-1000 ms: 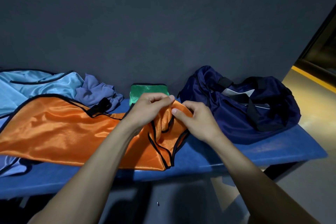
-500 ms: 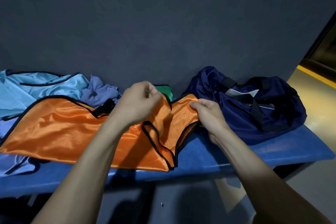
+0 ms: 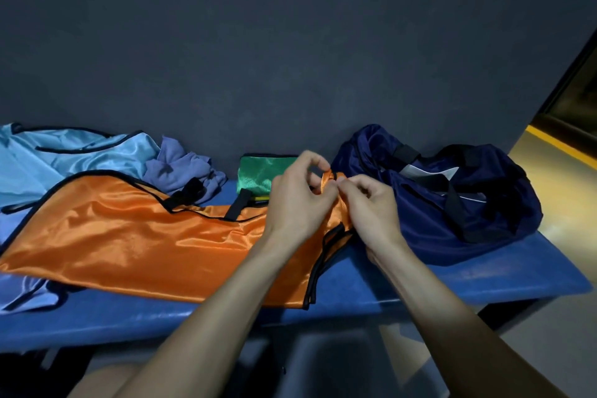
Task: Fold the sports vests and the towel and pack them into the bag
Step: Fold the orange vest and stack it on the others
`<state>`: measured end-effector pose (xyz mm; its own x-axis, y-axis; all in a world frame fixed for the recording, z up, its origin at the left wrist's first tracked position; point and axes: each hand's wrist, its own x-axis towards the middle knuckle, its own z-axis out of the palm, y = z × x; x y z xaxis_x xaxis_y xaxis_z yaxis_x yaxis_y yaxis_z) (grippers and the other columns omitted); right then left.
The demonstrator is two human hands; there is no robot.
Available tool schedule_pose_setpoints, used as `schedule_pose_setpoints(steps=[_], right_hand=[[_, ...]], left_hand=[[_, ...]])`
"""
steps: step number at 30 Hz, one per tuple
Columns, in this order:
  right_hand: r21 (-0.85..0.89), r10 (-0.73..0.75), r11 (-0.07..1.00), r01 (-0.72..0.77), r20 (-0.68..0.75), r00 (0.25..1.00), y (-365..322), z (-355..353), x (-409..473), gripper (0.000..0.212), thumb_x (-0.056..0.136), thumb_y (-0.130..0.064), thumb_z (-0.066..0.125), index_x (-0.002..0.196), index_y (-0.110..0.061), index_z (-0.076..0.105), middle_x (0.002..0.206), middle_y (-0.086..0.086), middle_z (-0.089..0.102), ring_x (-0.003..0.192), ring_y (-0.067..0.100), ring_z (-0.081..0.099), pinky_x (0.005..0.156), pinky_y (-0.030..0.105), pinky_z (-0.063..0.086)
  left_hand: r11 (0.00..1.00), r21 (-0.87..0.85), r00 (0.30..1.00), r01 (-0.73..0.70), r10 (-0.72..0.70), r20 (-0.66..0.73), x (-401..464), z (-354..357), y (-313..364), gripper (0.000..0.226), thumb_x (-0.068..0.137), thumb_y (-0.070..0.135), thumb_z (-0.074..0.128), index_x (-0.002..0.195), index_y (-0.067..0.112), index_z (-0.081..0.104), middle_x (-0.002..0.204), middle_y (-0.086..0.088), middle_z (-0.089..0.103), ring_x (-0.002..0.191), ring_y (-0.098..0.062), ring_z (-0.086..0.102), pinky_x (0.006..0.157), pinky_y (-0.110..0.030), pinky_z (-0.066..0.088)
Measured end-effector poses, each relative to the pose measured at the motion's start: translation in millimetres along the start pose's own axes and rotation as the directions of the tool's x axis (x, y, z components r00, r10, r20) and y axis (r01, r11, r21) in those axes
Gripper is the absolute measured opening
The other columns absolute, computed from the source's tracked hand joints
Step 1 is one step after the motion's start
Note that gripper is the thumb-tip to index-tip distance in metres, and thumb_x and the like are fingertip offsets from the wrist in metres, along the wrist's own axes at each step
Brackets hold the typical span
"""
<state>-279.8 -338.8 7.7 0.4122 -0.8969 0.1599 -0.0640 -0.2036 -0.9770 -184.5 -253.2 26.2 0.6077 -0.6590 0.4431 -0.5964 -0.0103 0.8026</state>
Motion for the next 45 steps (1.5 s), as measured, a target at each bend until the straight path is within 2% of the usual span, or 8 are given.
schedule_pose_setpoints(steps=[8,12,17,24,30,35,39,45], right_hand=[[-0.133,-0.049,0.989,0.059,0.075,0.996,-3,-16,2,0.032,0.092,-0.037,0.073,0.071,-0.014,0.067,0.056,-0.007,0.054,0.054,0.009,0.048,0.056,0.028,0.039],[-0.2,0.024,0.98,-0.011,0.061,0.998,8,-24,12,0.025,0.096,-0.025,0.067,0.079,-0.007,0.065,0.057,-0.003,0.049,0.055,0.014,0.045,0.058,0.032,0.038],[-0.136,0.149,0.981,-0.137,0.082,0.985,12,-27,16,0.03,0.096,-0.029,0.064,0.077,-0.007,0.058,0.072,0.01,0.05,0.067,0.023,0.048,0.066,0.036,0.044],[-0.112,0.145,0.984,-0.135,0.091,0.985,11,-29,16,0.024,0.096,-0.028,0.062,0.076,-0.015,0.058,0.073,0.009,0.047,0.067,0.022,0.045,0.068,0.027,0.045],[-0.113,0.134,0.986,-0.124,0.08,0.988,13,-27,16,0.024,0.099,-0.026,0.057,0.078,-0.015,0.053,0.073,0.007,0.043,0.067,0.022,0.04,0.065,0.033,0.039],[-0.096,0.177,0.98,-0.173,0.034,0.984,16,-27,20,0.022,0.101,-0.024,0.051,0.08,-0.016,0.051,0.07,0.007,0.043,0.067,0.022,0.043,0.064,0.038,0.037],[-0.188,0.148,0.971,-0.148,-0.016,0.989,22,-24,24,0.021,0.102,-0.024,0.047,0.082,-0.016,0.05,0.071,0.001,0.046,0.067,0.02,0.045,0.062,0.038,0.039],[-0.436,-0.036,0.9,0.015,-0.04,0.999,31,-25,27,0.014,0.106,-0.027,0.048,0.107,-0.017,0.058,0.083,0.001,0.064,0.067,0.017,0.058,0.057,0.032,0.043]], left_hand=[[0.927,-0.293,0.911,0.235,-0.106,0.398,10,-13,-4,0.041,0.103,0.0,0.04,0.133,0.019,0.06,0.104,-0.006,0.071,0.083,-0.024,0.075,0.071,-0.046,0.063],[0.993,0.112,0.947,0.026,-0.061,0.316,31,-41,-57,0.044,0.095,-0.003,0.05,0.128,0.027,0.057,0.114,0.005,0.068,0.096,-0.012,0.069,0.083,-0.035,0.056],[0.871,0.478,0.745,-0.115,-0.243,0.622,30,-48,-110,0.078,0.087,0.024,0.072,0.155,0.023,0.033,0.154,-0.001,0.042,0.141,-0.022,0.039,0.115,-0.041,0.039],[0.962,0.229,0.938,-0.151,0.067,0.341,30,-34,-119,0.02,0.098,0.026,0.046,0.112,0.022,0.059,0.108,0.005,0.059,0.104,-0.017,0.053,0.095,-0.042,0.046],[0.912,0.369,0.806,-0.181,-0.077,0.587,28,-27,-129,0.027,0.103,0.053,0.041,0.102,0.034,0.059,0.094,0.016,0.061,0.093,-0.011,0.057,0.097,-0.053,0.043],[0.987,0.12,0.811,-0.109,0.019,0.585,33,-26,-130,0.016,0.102,0.044,0.054,0.089,0.036,0.06,0.088,0.01,0.062,0.085,-0.009,0.059,0.084,-0.04,0.047],[0.966,0.19,0.957,-0.173,0.12,0.263,36,-13,-125,0.006,0.102,0.026,0.057,0.102,0.025,0.063,0.097,0.009,0.054,0.093,-0.013,0.052,0.085,-0.035,0.043],[0.842,0.472,0.956,-0.263,0.163,0.242,23,-8,-122,0.027,0.098,0.036,0.063,0.123,0.029,0.059,0.116,0.007,0.051,0.108,-0.016,0.045,0.095,-0.038,0.044]])
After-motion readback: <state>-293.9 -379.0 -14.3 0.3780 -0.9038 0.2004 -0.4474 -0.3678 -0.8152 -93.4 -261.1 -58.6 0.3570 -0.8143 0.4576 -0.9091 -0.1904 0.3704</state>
